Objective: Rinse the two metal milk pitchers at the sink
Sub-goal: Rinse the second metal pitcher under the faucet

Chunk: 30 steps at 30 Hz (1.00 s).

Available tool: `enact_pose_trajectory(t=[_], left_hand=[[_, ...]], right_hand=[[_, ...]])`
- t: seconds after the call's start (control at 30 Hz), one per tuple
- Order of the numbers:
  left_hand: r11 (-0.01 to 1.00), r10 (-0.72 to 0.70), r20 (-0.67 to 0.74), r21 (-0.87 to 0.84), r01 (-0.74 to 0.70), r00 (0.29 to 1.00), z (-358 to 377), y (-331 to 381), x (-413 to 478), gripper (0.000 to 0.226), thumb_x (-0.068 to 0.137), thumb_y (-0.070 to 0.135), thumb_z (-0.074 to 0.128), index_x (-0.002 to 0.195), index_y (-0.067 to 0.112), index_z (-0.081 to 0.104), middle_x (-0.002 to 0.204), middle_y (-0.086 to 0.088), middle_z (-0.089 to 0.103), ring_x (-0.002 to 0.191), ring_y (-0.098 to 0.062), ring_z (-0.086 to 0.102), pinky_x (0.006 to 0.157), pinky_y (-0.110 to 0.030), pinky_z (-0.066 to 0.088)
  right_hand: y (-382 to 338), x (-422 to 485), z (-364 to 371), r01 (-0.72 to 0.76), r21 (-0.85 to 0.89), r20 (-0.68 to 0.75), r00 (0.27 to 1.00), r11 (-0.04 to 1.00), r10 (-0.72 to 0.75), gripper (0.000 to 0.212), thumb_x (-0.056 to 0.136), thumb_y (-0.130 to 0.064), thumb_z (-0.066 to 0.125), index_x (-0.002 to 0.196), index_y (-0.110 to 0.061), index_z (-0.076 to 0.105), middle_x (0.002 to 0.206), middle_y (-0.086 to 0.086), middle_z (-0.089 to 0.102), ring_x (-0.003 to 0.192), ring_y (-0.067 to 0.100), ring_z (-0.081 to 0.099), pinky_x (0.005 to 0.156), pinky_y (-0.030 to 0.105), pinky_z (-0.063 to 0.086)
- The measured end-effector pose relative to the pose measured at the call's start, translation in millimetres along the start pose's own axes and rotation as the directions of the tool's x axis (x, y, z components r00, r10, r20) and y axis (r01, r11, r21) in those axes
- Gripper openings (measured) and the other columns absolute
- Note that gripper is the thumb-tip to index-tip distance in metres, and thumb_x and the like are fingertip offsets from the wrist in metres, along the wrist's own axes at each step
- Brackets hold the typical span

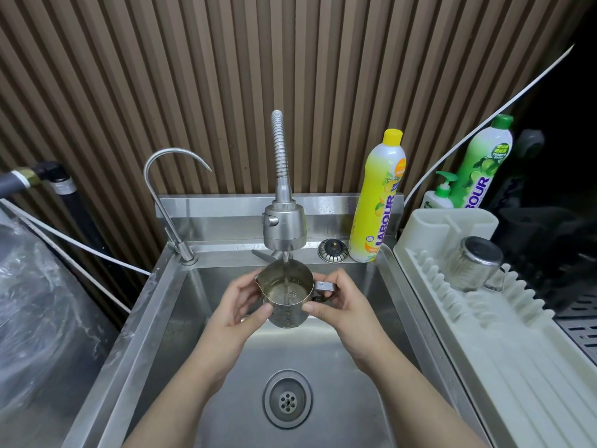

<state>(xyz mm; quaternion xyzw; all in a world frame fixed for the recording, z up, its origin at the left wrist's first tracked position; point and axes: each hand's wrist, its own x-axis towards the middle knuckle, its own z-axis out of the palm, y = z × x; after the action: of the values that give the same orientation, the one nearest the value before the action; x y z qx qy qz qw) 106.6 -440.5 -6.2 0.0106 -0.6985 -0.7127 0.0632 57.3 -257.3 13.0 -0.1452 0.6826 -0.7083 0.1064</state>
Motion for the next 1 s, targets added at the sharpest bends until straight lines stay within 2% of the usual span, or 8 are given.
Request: enact_pose_trajectory(t=[0.13, 0.37, 0.57, 0.7, 0.9, 1.0], left_hand=[[1.000, 0.001, -0.002, 0.000, -0.001, 1.000, -0.5, 0.4, -0.1, 0.058, 0.069, 0.032, 0.072, 0.124, 0.029, 0.054, 0.132, 0.003, 0.062, 0.129, -0.015, 0.052, 0.115, -0.050, 0.032], [1.000, -0.006, -0.001, 0.006, 0.006, 1.000, 1.5, 2.0, 1.2, 0.058, 0.068, 0.034, 0.072, 0.124, 0.030, 0.055, 0.131, 0.005, 0.063, 0.128, -0.012, 0.053, 0.114, -0.047, 0.033], [1.000, -0.010, -0.009, -0.006, 0.010, 1.000, 2.4, 2.5, 2.3, 0.062, 0.068, 0.034, 0.072, 0.127, 0.027, 0.053, 0.133, 0.003, 0.062, 0.128, -0.015, 0.053, 0.114, -0.050, 0.033], [1.000, -0.008, -0.012, -0.004, 0.008, 1.000, 3.1, 2.8, 1.5, 0.062, 0.070, 0.030, 0.073, 0.128, 0.024, 0.052, 0.133, 0.001, 0.061, 0.128, -0.015, 0.053, 0.114, -0.049, 0.033], [1.000, -0.008, -0.014, -0.005, 0.008, 1.000, 0.5, 2.0, 3.0, 0.053, 0.076, 0.020, 0.069, 0.126, 0.026, 0.053, 0.130, 0.005, 0.063, 0.125, -0.012, 0.055, 0.113, -0.046, 0.035], [1.000, -0.005, -0.012, -0.006, 0.005, 1.000, 1.7, 1.4, 1.8, 0.057, 0.072, 0.026, 0.072, 0.126, 0.026, 0.053, 0.129, 0.006, 0.064, 0.125, -0.012, 0.055, 0.113, -0.044, 0.036]], right_hand=[[0.1, 0.8, 0.0, 0.002, 0.026, 0.004, 1.000, 1.000, -0.002, 0.034, 0.067, -0.011, 0.071, 0.063, -0.040, 0.055, 0.120, -0.004, 0.068, 0.104, 0.028, 0.059, 0.098, 0.052, 0.045], [0.6, 2.2, -1.4, -0.008, 0.038, 0.001, 1.000, 0.999, 0.008, 0.033, 0.066, -0.011, 0.070, 0.063, -0.040, 0.056, 0.117, -0.008, 0.070, 0.104, 0.022, 0.059, 0.099, 0.051, 0.045], [-1.1, 2.3, -0.8, 0.001, 0.037, -0.012, 1.000, 0.999, 0.000, 0.033, 0.066, -0.011, 0.071, 0.062, -0.040, 0.057, 0.120, -0.003, 0.068, 0.116, 0.037, 0.056, 0.099, 0.054, 0.046], [-2.9, 2.9, -0.6, 0.005, 0.033, -0.007, 1.000, 0.999, -0.005, 0.033, 0.066, -0.010, 0.070, 0.062, -0.040, 0.056, 0.119, -0.003, 0.069, 0.108, 0.033, 0.058, 0.098, 0.054, 0.046], [-1.7, 2.9, -0.2, 0.005, 0.023, -0.010, 1.000, 1.000, -0.005, 0.033, 0.066, -0.011, 0.071, 0.063, -0.041, 0.056, 0.121, -0.002, 0.067, 0.110, 0.036, 0.057, 0.099, 0.056, 0.046], [-1.2, 1.8, -1.0, 0.001, 0.014, -0.012, 1.000, 1.000, -0.001, 0.039, 0.070, -0.007, 0.072, 0.065, -0.043, 0.059, 0.119, -0.003, 0.068, 0.113, 0.036, 0.057, 0.099, 0.051, 0.045]])
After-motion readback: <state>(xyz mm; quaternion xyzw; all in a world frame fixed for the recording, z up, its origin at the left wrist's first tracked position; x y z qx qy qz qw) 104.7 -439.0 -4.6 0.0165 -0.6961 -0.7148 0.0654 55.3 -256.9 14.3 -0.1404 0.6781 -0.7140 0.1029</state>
